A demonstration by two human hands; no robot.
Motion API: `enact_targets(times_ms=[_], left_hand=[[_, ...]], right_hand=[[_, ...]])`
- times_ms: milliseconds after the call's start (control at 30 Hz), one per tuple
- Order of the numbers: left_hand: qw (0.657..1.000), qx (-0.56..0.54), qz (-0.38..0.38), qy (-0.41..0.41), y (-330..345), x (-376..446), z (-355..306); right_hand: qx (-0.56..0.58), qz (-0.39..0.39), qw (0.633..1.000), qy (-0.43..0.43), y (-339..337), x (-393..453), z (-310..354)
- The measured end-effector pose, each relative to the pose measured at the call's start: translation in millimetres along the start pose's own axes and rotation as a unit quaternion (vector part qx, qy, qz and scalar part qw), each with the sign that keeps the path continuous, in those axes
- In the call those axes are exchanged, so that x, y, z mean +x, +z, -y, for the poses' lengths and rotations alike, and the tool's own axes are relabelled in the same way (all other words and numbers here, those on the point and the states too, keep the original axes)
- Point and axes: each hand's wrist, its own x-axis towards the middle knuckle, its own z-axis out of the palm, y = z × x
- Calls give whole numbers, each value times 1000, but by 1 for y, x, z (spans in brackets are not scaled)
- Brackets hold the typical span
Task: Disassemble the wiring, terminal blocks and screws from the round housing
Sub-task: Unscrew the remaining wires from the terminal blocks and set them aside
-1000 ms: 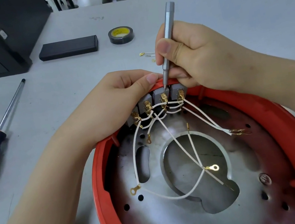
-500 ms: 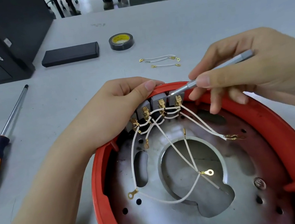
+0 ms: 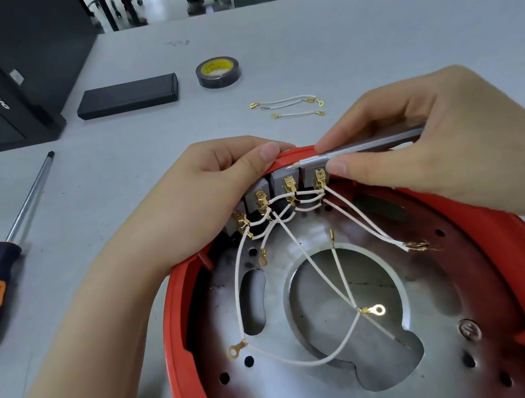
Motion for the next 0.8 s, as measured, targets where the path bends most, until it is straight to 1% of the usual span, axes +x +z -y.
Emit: enact_targets(times_ms=[167,467,800], left_hand=[[1000,2,-5,1,0,-1,-1],[1000,-3,-1,21,0,0,0],[1000,1,-3,1,1,-1,-3]], right_hand=[[-30,-48,998,15,5,-3,-3],[-42,-41,998,8,6,-2,-3],[-39,-33,999,3,6,-2,-4]])
